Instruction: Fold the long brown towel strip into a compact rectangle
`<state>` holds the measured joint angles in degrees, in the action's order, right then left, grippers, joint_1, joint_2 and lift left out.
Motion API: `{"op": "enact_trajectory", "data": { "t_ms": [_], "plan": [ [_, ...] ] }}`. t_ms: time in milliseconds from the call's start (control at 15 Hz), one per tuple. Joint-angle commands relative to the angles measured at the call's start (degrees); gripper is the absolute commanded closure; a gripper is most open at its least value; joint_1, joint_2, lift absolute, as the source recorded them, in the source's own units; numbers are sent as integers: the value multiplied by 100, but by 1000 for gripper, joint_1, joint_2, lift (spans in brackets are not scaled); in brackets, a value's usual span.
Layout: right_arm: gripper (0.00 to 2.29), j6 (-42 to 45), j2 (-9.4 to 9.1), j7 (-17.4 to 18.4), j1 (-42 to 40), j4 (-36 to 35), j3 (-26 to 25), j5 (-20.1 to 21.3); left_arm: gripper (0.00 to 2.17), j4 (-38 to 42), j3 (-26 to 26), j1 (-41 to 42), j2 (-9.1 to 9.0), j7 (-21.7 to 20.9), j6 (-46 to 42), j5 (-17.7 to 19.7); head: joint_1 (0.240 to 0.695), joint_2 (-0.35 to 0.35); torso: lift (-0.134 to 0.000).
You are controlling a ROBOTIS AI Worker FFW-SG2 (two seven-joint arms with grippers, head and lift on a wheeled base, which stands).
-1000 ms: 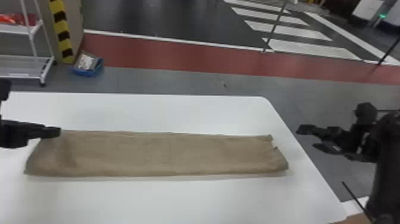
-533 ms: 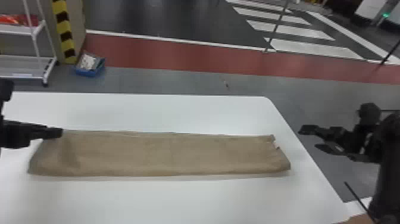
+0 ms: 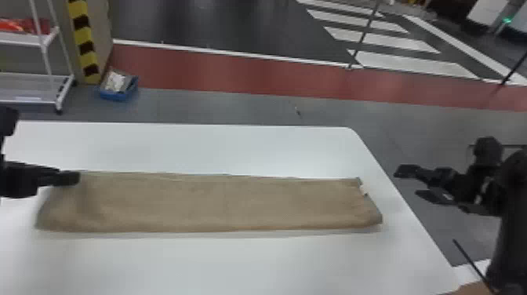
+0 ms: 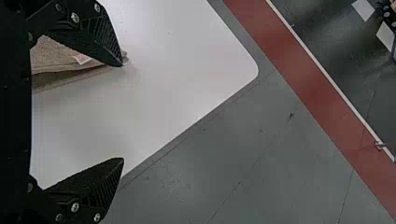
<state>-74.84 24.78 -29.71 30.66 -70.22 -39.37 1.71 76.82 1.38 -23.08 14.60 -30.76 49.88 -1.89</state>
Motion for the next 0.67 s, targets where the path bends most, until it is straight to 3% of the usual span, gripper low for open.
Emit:
{"op": "enact_trajectory", "data": {
  "t_ms": [0,267,400,600],
  "plan": [
    [184,0,0,0,-7,0,-9,-4,603,-79,3,-30,8,0,-17,-5,695,-289,-124],
    [184,18,0,0,-16,0,-9,-13,606,-105,3,-30,16,-26,-52,-5,695,-286,-124],
    [184,18,0,0,-16,18,-18,-13,1072,-105,3,-30,8,-9,-105,4,695,-287,-124],
    [184,35,9,0,-16,61,-53,-22,1085,-97,12,-22,8,-44,-140,4,695,-289,-124]
  ]
}}
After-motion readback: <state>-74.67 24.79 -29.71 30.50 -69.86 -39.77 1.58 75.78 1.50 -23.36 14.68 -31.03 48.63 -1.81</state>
